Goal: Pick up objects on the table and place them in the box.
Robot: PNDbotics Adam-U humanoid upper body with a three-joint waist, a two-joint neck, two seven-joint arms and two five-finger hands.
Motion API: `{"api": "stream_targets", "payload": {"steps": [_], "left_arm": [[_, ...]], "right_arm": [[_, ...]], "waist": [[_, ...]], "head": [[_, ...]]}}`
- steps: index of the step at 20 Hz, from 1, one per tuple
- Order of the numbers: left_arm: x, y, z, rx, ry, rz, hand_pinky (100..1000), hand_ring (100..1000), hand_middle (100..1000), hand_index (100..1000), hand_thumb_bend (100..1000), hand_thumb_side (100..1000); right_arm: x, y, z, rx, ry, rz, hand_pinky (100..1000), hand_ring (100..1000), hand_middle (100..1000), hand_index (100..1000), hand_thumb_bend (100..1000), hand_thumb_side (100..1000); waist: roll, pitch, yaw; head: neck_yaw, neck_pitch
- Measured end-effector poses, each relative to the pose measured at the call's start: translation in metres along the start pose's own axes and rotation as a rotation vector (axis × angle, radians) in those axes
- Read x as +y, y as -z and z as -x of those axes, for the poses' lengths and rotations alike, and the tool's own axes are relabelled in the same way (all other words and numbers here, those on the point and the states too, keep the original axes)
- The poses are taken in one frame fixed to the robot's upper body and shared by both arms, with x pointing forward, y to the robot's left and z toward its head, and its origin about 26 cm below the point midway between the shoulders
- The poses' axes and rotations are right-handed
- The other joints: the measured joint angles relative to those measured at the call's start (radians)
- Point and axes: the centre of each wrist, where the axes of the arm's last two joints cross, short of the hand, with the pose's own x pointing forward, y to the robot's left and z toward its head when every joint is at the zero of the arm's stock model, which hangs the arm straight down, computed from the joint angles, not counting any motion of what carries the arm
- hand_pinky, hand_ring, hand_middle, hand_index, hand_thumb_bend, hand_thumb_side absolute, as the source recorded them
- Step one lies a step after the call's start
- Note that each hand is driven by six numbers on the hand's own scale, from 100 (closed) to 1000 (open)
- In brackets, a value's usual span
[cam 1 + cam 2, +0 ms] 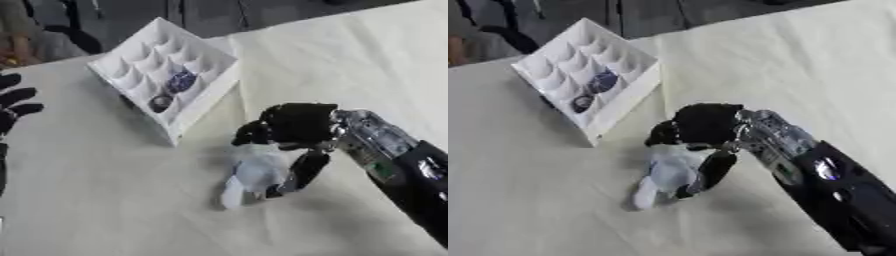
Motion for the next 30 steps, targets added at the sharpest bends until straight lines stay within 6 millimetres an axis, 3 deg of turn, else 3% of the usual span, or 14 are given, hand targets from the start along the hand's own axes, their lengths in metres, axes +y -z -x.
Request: {"api": "stream_targets", "payload": {"steps": [7,8,9,11,20,21,24,26,27,30], "left_arm": [[0.0,0.001,0.0,-0.005,-0.002,0.001,748,801,815,899,247,989],[0.0,0.001,0.0,-0.006,-0.002,0.001,748,801,815,898,247,989],[0.0,0.001,0.0,-0.007,-0.002,0.002,748,801,815,898,248,988],[0.0,0.001,0.0,-0.008,-0.002,0.002,748,801,815,898,248,989],[0.0,0.003,0.0,-0.011,-0.002,0.003,748,801,815,898,251,986],[0.0,0.003,-0.001,-0.012,-0.002,0.003,749,801,815,899,251,986],[0.0,0.004,-0.001,-0.014,-0.002,0.003,749,801,815,899,251,985],[0.0,0.004,-0.001,-0.015,-0.002,0.003,749,801,815,899,251,985],[0.0,0.004,-0.001,-0.015,-0.001,0.003,749,801,815,899,252,983],[0.0,0.004,-0.001,-0.015,0.0,0.004,749,801,815,899,253,982]], "right_arm": [[0.013,0.006,0.001,0.046,-0.001,0.086,597,483,886,969,586,616],[0.015,0.007,0.001,0.056,0.003,0.102,568,473,890,966,639,597],[0.018,0.008,0.0,0.067,0.011,0.118,559,468,891,965,582,594],[0.026,0.01,-0.001,0.09,0.03,0.148,544,457,892,966,579,583],[0.047,0.013,-0.011,0.122,0.062,0.183,557,506,942,993,519,601],[0.05,0.013,-0.013,0.121,0.07,0.178,540,441,946,989,496,608],[0.057,0.012,-0.021,0.118,0.108,0.164,535,406,936,977,492,614],[0.057,0.009,-0.024,0.116,0.123,0.157,531,390,916,958,492,616],[0.056,0.008,-0.025,0.114,0.125,0.154,484,317,799,844,495,617],[0.051,0.001,-0.029,0.101,0.115,0.142,462,287,731,777,491,624]], "waist": [[0.0,0.007,0.003],[0.0,0.008,0.003],[0.0,0.009,0.003],[0.0,0.009,0.003],[0.0,0.009,-0.006],[0.0,0.009,-0.009],[0.0,0.009,-0.013],[0.0,0.009,-0.015],[0.0,0.009,-0.015],[0.0,0.009,-0.015]], "head": [[-0.003,0.0],[-0.003,0.0],[-0.004,0.0],[-0.004,0.0],[-0.002,0.0],[-0.002,0.0],[0.002,0.0],[0.002,0.0],[0.002,0.0],[0.002,0.0]]}}
